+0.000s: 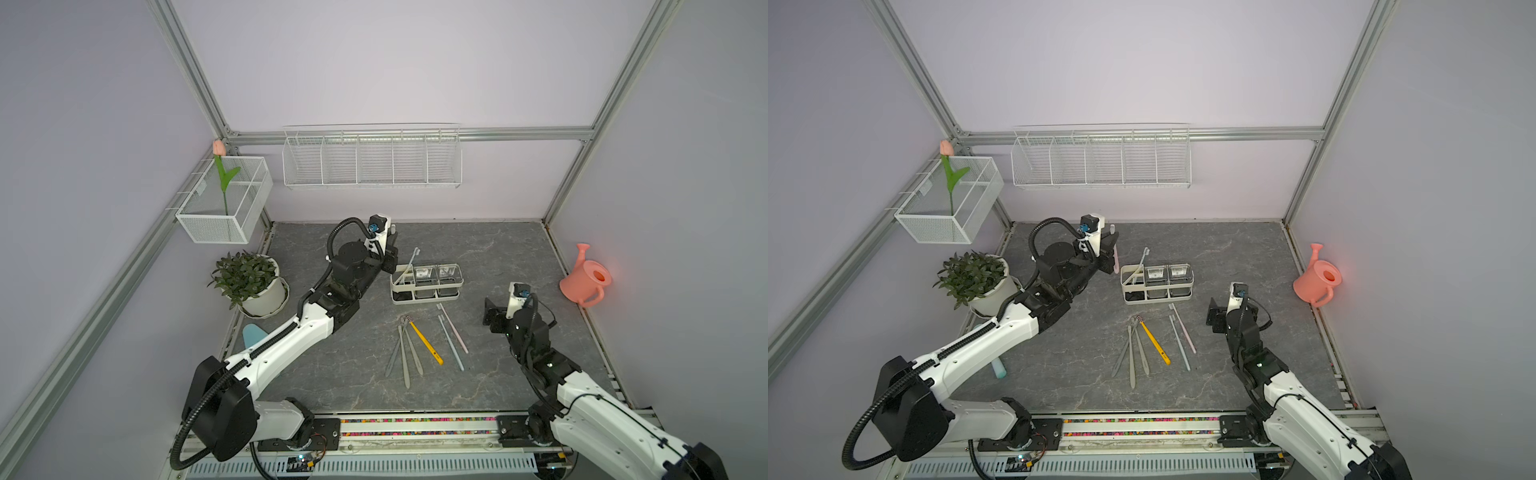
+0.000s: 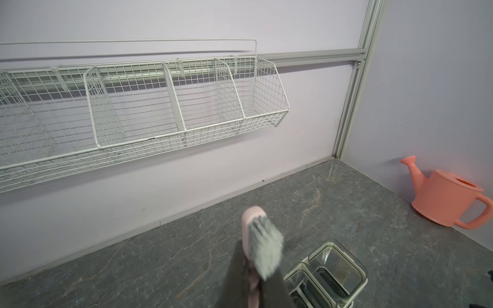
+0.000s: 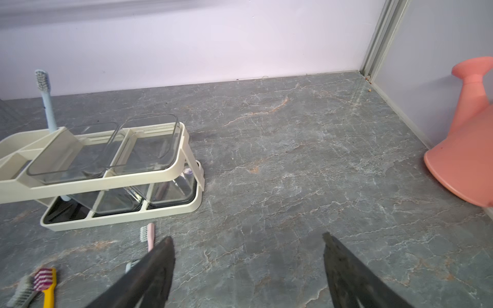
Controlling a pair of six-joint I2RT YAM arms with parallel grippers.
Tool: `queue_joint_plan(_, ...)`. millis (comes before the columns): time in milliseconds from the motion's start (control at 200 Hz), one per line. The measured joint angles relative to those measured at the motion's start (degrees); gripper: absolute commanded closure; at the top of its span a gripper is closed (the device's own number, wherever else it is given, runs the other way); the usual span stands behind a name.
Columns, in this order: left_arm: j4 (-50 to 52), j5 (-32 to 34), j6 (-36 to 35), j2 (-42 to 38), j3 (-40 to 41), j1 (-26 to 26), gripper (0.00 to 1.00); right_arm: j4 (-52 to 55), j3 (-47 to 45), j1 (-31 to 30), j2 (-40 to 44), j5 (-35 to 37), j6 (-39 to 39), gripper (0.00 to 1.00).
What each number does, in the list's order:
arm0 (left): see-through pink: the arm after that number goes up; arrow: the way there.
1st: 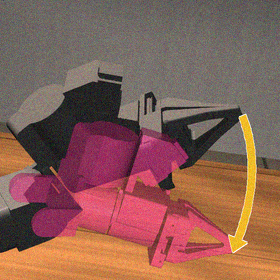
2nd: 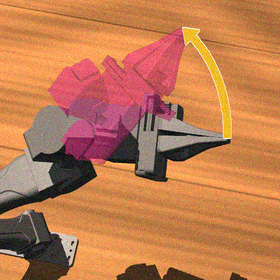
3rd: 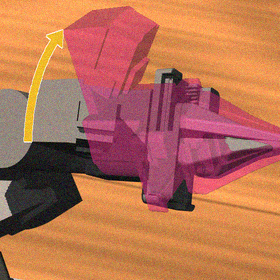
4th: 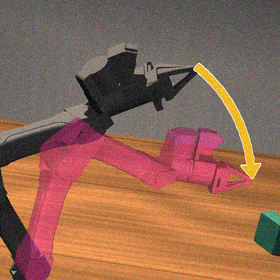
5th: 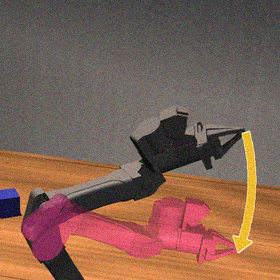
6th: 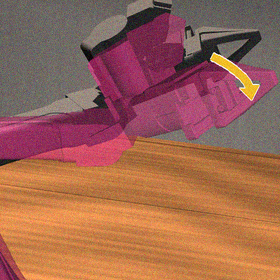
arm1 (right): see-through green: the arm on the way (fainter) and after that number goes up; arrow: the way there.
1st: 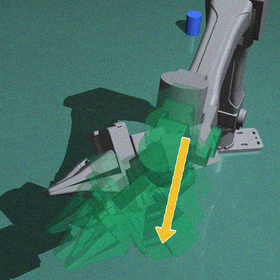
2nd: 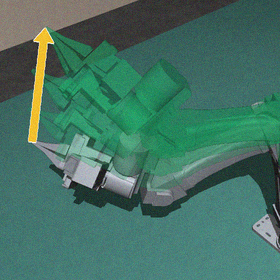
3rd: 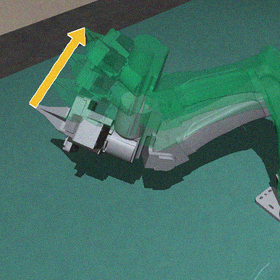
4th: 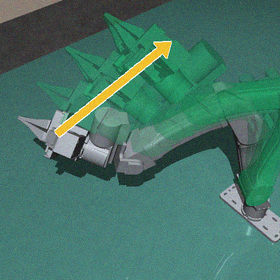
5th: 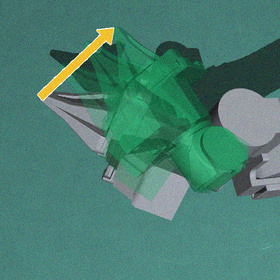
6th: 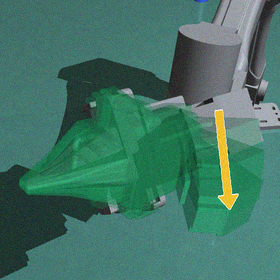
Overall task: Place the toothbrush into the toothbrush holder
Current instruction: Place the toothbrush in the toothbrush holder.
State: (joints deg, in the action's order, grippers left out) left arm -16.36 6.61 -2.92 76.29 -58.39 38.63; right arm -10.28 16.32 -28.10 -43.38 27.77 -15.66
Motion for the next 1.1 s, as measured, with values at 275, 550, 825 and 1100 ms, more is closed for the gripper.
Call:
queue_joint_plan(275, -1.33, 1.05, -0.17, 1.64, -1.05, 0.00, 1.00, -3.43, -4.17, 0.11, -2.80, 0.22, -0.37, 0.11)
queue_joint_plan(550, -2.56, 1.07, -0.24, 3.91, -2.58, 0.00, 1.00, -4.17, -1.05, 0.11, -11.37, -2.03, -0.17, 0.11)
queue_joint_plan(825, -10.75, 1.05, -1.97, 10.29, -2.43, 0.00, 1.00, -4.11, 0.63, 0.11, -14.25, -3.43, -0.17, 0.11)
queue_joint_plan(1100, -13.57, 1.09, -2.45, 16.96, -2.47, 0.00, 1.00, -4.07, 0.94, 0.11, -14.27, -3.41, -0.15, 0.11)
